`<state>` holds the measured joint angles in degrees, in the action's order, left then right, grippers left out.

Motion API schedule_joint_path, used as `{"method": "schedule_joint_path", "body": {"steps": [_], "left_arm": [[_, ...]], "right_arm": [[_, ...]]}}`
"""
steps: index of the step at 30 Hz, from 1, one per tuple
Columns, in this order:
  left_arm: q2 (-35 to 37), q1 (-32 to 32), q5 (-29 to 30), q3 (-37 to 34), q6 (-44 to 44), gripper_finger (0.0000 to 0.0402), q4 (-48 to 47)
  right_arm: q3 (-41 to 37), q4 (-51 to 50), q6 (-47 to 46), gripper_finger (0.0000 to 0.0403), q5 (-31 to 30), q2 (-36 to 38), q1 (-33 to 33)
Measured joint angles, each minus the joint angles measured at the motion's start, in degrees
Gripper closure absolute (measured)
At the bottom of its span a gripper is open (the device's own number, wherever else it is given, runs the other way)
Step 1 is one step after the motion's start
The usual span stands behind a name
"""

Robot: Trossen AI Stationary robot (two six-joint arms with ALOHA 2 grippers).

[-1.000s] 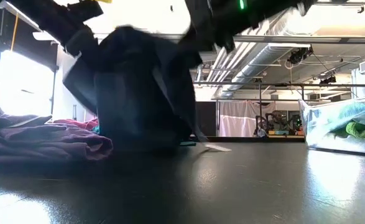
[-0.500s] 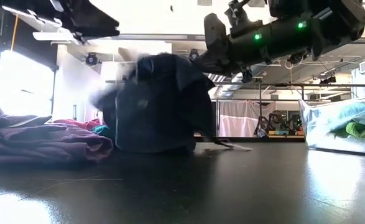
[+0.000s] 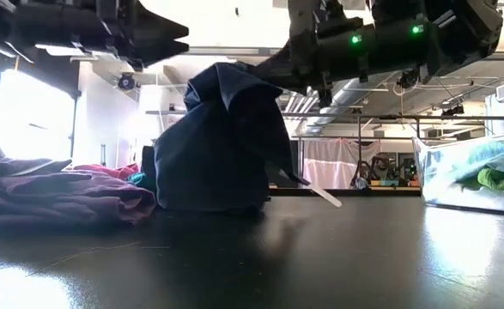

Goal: Sort towels by color in basket
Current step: Put the dark blue towel into the left transparent bin

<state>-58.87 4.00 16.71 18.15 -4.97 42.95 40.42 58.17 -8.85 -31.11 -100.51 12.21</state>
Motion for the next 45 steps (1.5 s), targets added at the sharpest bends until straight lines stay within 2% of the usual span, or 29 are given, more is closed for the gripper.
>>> {"method": "schedule_joint_path", "body": {"steps": [4,9,16,22,26,30,35,37,40,45], "left_arm": [[-6.8,-1.7,-4.9,0.0,4.5,0.0119,5.3],[-15.0,-2.9,-11.9,0.3,8.8,0.0116,12.6],[-22.9,-3.0,-23.2,5.4,9.4,0.0118,12.6],[-28.0,-2.4,-24.3,9.2,9.1,0.0119,12.2],[-30.1,-2.4,-25.0,10.7,5.9,0.0129,10.9],[-30.4,-1.4,-25.2,11.9,1.9,0.0189,5.6],[-29.6,-0.2,-24.9,13.6,-3.0,0.0338,0.1],[-27.4,0.1,-24.3,14.6,-5.3,0.0383,-6.2],[-20.8,1.3,-19.3,18.4,-10.3,0.0382,-21.6],[-9.6,5.7,-3.6,30.1,-15.1,0.0395,-49.2]], "right_arm": [[1.6,0.2,2.0,0.0402,1.6,0.0,0.0],[5.4,-1.3,8.0,0.0402,6.2,0.0,0.0],[9.8,-5.1,12.5,0.0402,7.1,0.0,0.0],[10.9,-6.5,13.9,0.0402,8.3,0.0,-0.1],[10.9,-6.9,15.3,0.0402,10.5,0.0,0.2],[10.9,-9.3,15.1,0.0399,13.1,0.0,0.3],[11.0,-12.7,13.7,0.0367,11.5,0.0,0.3],[11.0,-14.8,12.1,0.0344,11.3,0.9,0.5],[11.0,-21.5,10.7,0.0313,10.5,5.2,1.6],[11.0,-34.6,9.3,0.0294,7.8,12.3,5.1]]}}
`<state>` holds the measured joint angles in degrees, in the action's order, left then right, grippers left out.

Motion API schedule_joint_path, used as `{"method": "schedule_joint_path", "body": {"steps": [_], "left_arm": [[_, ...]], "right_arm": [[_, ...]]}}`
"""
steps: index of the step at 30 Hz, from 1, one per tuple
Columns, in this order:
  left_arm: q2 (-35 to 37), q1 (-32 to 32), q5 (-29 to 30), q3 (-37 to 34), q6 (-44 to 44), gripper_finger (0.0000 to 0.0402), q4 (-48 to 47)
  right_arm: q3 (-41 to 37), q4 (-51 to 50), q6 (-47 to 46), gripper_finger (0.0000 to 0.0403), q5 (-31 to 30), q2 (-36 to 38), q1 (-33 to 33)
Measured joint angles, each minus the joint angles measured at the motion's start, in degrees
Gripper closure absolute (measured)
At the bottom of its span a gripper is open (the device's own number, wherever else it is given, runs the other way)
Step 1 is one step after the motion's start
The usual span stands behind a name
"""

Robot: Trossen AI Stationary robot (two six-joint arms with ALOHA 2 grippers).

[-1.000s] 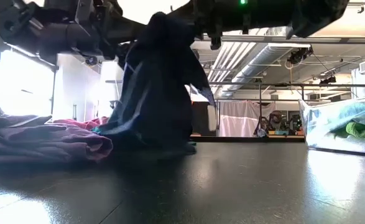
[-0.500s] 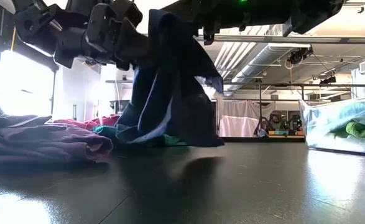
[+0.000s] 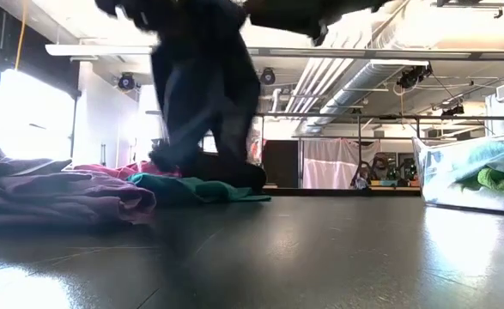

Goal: Sort towels by color in basket
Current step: Put the dark blue towel into the left transparent bin

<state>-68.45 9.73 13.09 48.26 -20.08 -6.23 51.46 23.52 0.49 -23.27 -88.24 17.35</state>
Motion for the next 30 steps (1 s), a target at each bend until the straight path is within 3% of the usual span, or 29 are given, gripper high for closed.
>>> {"method": "schedule_joint_path", "body": {"steps": [4,8,12,14,19,25,28,30], "left_arm": [[4.3,6.1,5.4,11.6,1.6,0.0396,-15.8],[4.3,13.3,6.3,23.7,7.6,0.0396,-28.5],[3.4,20.5,5.7,34.5,20.0,0.0396,-40.9],[3.1,23.9,2.8,37.9,28.2,0.0396,-46.1],[2.7,33.1,-1.0,38.8,49.5,0.0396,-57.5],[-0.6,42.2,7.7,35.7,69.3,0.0396,-78.8],[0.3,44.1,11.0,29.0,75.4,0.0396,-78.4],[1.8,45.6,10.1,23.3,78.8,0.0396,-74.7]], "right_arm": [[0.0,-1.0,1.6,0.0293,-3.9,1.0,2.0],[0.0,-1.7,2.4,0.0293,-4.0,-1.1,2.5],[-0.1,-0.9,2.5,0.0293,-4.1,-3.9,2.3],[-0.1,0.6,2.5,0.0293,-4.2,-5.0,2.2],[-0.1,2.5,4.5,0.0293,-4.1,-5.5,2.6],[-0.1,3.3,4.6,0.0293,-4.0,-5.5,3.0],[-0.1,3.2,4.5,0.0293,-4.0,-5.5,3.3],[-0.1,3.4,4.5,0.0293,-3.6,-5.5,3.4]]}}
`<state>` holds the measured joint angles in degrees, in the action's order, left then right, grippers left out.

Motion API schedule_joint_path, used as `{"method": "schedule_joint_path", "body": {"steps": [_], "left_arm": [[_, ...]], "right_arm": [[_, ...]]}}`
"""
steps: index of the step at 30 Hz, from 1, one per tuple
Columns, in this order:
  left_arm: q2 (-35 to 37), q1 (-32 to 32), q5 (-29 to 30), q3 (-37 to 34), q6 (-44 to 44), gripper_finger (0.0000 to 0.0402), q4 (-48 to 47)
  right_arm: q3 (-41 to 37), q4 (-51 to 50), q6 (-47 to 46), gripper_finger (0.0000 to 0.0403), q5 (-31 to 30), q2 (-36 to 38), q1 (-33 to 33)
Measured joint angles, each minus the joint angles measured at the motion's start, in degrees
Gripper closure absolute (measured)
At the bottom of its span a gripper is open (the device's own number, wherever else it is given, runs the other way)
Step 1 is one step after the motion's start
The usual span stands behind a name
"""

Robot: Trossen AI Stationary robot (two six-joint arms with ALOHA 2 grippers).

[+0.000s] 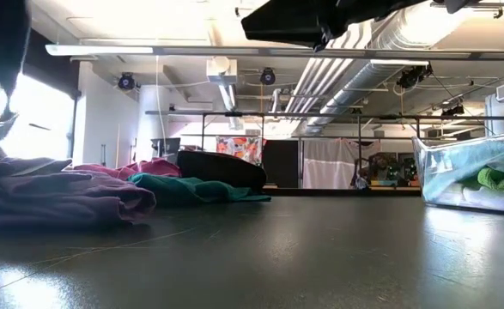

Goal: Sort towels by color in basket
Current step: Put the dark blue towel into the left transparent bin

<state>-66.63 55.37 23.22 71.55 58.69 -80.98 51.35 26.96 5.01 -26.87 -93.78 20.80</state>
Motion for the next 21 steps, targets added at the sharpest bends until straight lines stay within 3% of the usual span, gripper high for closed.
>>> {"method": "schedule_joint_path", "body": {"steps": [5,12,16,21], "left_arm": [[6.8,3.8,0.5,-15.0,7.2,0.0396,16.1],[14.5,2.0,-2.9,-35.5,7.8,0.0396,51.5],[16.5,-0.8,-3.8,-40.1,9.6,0.0385,55.2],[20.9,-4.3,-8.9,-40.3,10.1,0.0333,53.9]], "right_arm": [[0.0,-0.1,-1.5,0.0293,0.6,0.0,0.4],[0.0,-0.6,-1.0,0.0293,0.8,0.0,1.6],[0.0,-0.6,-0.9,0.0293,0.8,0.0,1.5],[0.0,-0.6,-1.1,0.0293,0.8,0.0,1.5]]}}
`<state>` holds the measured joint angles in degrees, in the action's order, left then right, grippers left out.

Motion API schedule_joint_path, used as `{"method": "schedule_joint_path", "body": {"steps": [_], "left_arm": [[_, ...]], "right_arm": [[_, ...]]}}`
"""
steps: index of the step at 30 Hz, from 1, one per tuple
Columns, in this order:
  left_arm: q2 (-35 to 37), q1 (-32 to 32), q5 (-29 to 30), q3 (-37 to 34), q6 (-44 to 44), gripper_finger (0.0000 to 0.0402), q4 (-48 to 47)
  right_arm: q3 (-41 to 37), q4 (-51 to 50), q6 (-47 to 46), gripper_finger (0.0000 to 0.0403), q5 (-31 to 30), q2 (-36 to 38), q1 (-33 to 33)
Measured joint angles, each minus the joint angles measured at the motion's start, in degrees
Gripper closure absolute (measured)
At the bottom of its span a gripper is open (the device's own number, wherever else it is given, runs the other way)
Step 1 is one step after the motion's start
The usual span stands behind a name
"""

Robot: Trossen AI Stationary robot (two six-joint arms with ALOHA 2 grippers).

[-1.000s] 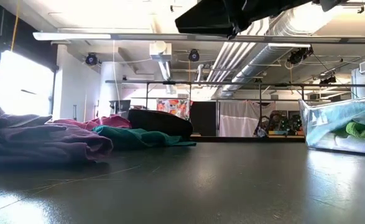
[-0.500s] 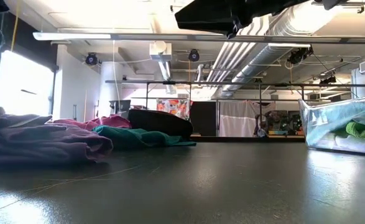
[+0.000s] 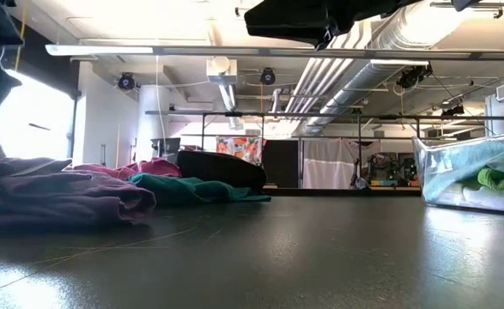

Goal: Sort towels by color in basket
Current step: Put the dark blue towel into the left transparent bin

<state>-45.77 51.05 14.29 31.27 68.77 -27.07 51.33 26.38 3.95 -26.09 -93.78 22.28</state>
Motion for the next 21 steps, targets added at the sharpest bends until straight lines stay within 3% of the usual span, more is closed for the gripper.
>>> {"method": "schedule_joint_path", "body": {"steps": [5,9,15,21], "left_arm": [[6.7,-3.4,-13.5,0.1,3.9,0.0278,0.0],[9.9,-3.9,-21.3,1.1,10.6,0.0273,-3.8],[9.3,-3.8,-24.1,10.0,20.0,0.0298,-29.8],[5.9,-3.8,-24.4,18.3,18.9,0.0332,-46.8]], "right_arm": [[0.0,0.0,0.0,0.0293,0.0,0.0,0.0],[0.0,0.0,0.0,0.0293,0.0,0.0,0.0],[0.0,0.0,0.0,0.0293,-0.1,0.0,-0.1],[0.0,0.4,0.0,0.0293,-0.3,0.0,-0.1]]}}
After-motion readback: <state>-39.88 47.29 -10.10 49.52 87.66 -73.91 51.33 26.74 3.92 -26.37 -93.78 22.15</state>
